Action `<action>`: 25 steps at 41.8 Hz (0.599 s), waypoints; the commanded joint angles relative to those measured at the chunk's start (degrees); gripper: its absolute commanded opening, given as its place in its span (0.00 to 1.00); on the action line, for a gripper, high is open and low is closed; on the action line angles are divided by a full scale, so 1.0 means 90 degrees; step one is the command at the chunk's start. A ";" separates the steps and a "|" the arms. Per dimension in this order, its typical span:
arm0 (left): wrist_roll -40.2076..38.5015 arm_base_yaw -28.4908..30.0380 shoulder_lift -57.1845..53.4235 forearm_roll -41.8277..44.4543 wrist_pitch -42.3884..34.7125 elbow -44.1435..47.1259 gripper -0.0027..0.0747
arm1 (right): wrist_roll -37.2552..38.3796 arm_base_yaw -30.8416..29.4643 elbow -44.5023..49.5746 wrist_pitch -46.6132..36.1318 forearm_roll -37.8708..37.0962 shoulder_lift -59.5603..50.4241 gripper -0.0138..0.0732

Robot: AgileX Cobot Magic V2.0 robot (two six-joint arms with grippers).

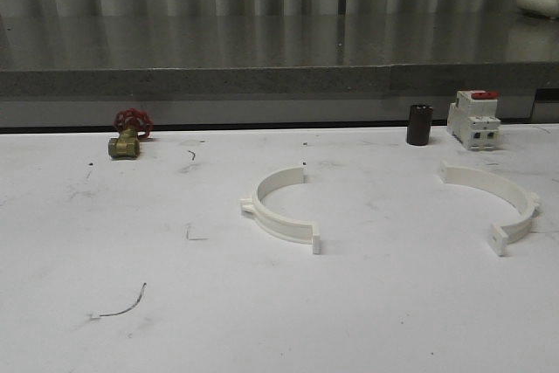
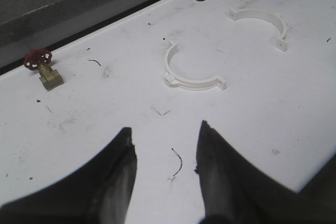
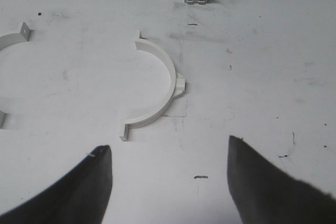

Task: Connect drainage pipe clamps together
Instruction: 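Raise the left gripper away from the placed half-clamp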

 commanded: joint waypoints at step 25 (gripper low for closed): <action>0.0007 0.0003 -0.0136 -0.0174 -0.0478 -0.0105 0.29 | -0.0055 -0.0037 -0.1995 0.2125 -0.0007 0.0706 0.72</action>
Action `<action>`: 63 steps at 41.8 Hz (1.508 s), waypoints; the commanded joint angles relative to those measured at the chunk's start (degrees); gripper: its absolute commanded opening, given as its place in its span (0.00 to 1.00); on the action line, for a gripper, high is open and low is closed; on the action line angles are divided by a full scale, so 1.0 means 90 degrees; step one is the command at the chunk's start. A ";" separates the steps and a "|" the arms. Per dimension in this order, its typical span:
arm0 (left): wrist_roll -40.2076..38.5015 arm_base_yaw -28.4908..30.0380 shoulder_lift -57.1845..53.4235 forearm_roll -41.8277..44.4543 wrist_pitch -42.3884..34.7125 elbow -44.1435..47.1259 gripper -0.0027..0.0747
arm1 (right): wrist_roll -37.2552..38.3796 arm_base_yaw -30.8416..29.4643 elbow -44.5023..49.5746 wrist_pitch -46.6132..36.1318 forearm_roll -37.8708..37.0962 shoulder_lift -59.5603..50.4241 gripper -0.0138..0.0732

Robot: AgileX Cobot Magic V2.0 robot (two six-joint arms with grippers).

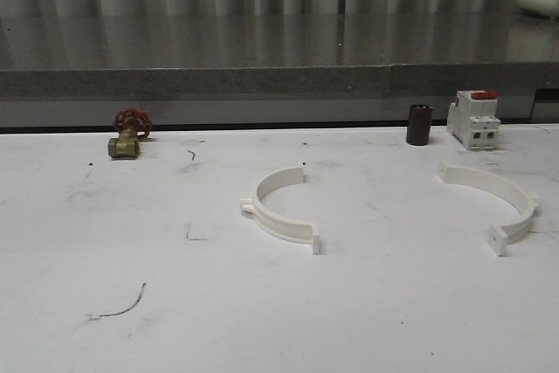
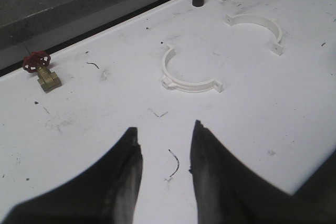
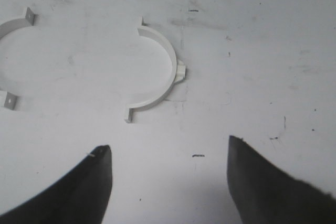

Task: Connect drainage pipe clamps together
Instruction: 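Raise the left gripper away from the placed half-clamp, then lower the right gripper and grasp the end of the other white half-clamp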

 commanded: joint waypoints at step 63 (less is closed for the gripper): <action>-0.0011 0.0003 0.0012 -0.0085 -0.0475 -0.0173 0.01 | 0.0083 -0.0187 -0.2952 -0.0260 -0.0065 0.5842 0.72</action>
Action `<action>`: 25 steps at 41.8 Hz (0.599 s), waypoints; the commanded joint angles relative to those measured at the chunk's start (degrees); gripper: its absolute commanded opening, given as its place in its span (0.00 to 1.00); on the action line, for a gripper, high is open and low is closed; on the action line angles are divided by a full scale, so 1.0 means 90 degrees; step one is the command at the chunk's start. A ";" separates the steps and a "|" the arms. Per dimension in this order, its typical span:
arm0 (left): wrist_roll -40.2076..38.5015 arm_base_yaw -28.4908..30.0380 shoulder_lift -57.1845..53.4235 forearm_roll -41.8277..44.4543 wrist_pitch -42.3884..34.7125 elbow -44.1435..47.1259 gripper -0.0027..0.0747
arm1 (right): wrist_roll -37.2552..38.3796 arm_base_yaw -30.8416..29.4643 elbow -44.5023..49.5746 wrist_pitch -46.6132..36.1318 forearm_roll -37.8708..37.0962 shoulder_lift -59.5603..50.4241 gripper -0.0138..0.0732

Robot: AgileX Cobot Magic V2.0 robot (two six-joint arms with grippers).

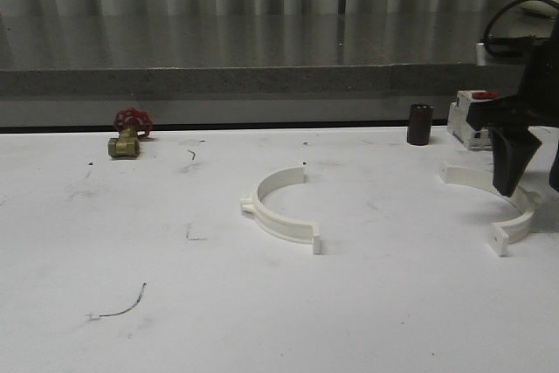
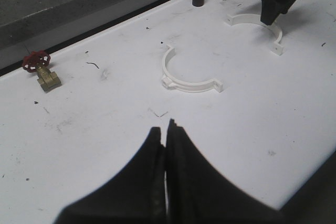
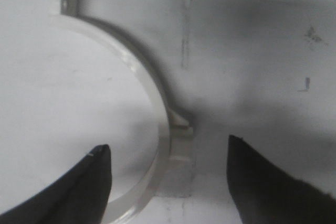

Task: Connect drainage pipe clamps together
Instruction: 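Lower the right gripper and grasp the end of the other white half-clamp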

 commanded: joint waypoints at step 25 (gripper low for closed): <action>-0.0022 0.0003 0.0012 -0.0075 -0.0475 -0.0173 0.01 | 0.0098 -0.0156 -0.0225 -0.0208 0.0429 0.0014 0.40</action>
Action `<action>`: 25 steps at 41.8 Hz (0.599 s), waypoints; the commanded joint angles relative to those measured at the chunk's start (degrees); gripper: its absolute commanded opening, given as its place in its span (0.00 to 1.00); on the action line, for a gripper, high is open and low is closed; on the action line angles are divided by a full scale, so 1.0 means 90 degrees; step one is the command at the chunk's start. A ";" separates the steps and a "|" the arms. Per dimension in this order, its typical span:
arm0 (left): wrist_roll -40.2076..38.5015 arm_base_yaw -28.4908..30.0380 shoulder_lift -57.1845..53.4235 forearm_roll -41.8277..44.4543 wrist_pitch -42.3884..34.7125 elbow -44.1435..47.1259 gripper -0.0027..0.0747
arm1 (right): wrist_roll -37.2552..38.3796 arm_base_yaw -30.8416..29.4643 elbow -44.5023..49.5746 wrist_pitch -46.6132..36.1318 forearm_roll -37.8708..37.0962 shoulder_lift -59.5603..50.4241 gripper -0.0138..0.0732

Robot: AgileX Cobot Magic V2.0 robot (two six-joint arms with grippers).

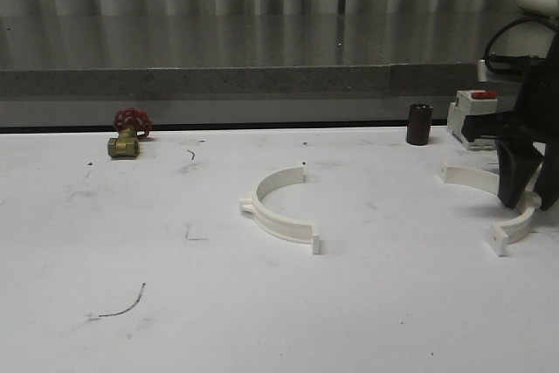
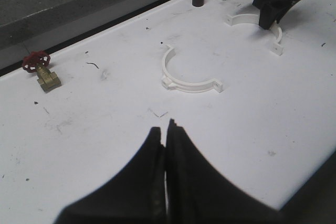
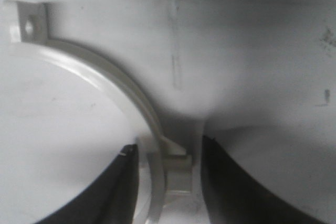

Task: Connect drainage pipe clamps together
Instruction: 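Lower the right gripper and grasp the end of the other white half-clamp, then lift the half-clamp with the right gripper and carry it toward the first half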

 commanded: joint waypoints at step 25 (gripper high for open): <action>-0.0022 0.0003 0.0012 -0.0075 -0.0475 -0.0173 0.01 | 0.0019 0.0167 -0.0235 0.0186 0.0045 -0.1211 0.25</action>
